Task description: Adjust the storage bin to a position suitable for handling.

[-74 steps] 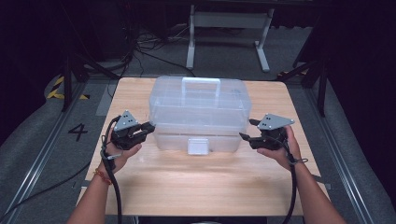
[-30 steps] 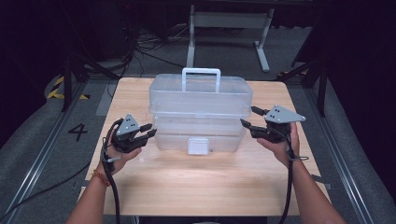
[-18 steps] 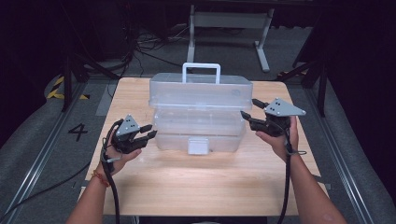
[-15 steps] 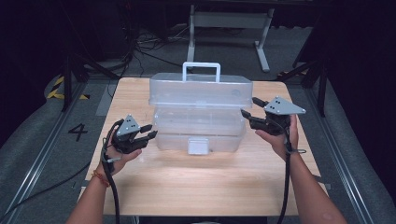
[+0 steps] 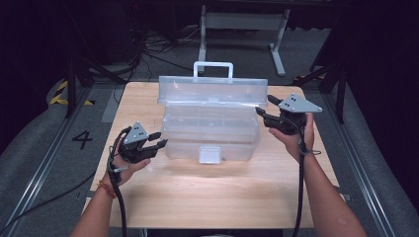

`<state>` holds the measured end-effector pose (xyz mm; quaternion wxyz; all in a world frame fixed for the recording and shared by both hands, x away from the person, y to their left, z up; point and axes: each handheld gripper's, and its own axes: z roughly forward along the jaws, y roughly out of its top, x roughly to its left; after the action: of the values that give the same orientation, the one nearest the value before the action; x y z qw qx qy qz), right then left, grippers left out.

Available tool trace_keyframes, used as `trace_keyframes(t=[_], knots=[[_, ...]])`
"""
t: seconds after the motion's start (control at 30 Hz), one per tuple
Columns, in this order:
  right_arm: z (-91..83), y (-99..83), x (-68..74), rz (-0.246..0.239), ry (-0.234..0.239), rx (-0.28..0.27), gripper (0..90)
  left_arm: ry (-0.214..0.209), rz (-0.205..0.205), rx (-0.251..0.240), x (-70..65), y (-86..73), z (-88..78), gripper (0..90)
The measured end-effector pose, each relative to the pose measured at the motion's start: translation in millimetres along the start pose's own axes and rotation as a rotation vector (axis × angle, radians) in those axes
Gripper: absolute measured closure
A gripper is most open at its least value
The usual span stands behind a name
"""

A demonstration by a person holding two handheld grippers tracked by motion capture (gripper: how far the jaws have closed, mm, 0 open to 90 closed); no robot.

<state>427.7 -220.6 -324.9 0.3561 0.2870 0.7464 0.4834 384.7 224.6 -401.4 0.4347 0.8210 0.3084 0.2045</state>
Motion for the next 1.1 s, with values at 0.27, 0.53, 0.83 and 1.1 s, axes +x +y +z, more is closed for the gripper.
trace_keyframes(t=[0.27, 0.53, 0.83, 1.1], knots=[[7.2, 5.4, -6.6, 0.002, -0.016, 0.006, 46.3, 0.002, 0.001, -0.005, -0.9, 0.4, 0.6, 59.7], [15.9, 8.2, -11.3, 0.006, -0.026, 0.031, 46.7, 0.000, 0.002, -0.011, -1.9, 1.4, 0.2, 58.2], [24.8, 12.1, -18.0, 0.014, -0.050, 0.026, 51.6, 0.002, -0.008, -0.014, -1.5, 1.4, 1.0, 58.3], [29.9, 14.5, -24.4, 0.044, -0.058, 0.003, 55.1, 0.004, -0.007, -0.015, -0.2, 1.4, 1.2, 58.0]])
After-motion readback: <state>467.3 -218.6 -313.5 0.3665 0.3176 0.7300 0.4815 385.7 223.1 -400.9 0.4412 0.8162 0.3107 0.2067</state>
